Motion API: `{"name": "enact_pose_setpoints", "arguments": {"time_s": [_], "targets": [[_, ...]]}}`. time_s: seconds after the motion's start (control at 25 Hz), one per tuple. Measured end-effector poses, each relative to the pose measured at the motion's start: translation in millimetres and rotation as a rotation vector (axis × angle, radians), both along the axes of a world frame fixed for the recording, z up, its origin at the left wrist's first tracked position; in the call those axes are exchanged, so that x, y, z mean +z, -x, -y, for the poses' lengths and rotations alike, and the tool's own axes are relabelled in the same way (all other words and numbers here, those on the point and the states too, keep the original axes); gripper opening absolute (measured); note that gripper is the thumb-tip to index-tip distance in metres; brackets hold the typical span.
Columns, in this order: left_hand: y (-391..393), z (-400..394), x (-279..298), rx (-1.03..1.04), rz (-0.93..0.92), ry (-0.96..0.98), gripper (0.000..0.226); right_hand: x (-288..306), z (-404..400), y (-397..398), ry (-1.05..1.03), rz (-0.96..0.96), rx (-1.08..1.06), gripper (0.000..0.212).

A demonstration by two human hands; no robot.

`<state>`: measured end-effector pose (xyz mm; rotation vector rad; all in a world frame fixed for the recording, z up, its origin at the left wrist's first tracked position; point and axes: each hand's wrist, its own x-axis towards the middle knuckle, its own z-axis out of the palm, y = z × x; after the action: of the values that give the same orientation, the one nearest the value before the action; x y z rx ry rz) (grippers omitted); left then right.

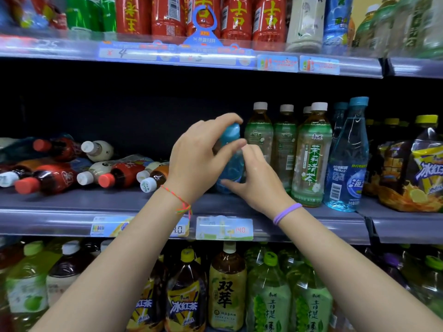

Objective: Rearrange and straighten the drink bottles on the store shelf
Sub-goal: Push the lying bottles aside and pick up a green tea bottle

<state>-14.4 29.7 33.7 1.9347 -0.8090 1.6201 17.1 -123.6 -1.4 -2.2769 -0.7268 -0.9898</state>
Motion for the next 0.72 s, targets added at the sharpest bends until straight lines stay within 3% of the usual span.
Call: {"name": "enact_pose_setpoints", "arguments": {"time_s": [0.08,0.2,0.32,0.48,0.64,0.72], "targets": [[9,3,6,-0.092,0.013,0.014,0.037,2,-7,3,-0.104,-0.065,0.073,0.067],[4,-13,8,-0.215,-0.229,0.105,0.048,3,-13,8,-0.194,-0.129,0.056,0.063],[-21,-43,-11,0.009,-0.444,0.027,0.054,10,-17,7,-0.252,-0.117,-0.044,0.076],[-39,-70,-40,0.343,-0.762,-0.267,0.051,16,-33,-5,-0.058,-0.09,-0.31,0.089],[-36,-79,-46,0.268,-0.723,-0.334,0.055,16,-48,-7,-0.039,-0.082,-0.523,0.082],[-31,-83,-45,0.241,-0.684,-0.323,0.057,9,-57,-4,0.092,0.15,-0.677,0.068]]}}
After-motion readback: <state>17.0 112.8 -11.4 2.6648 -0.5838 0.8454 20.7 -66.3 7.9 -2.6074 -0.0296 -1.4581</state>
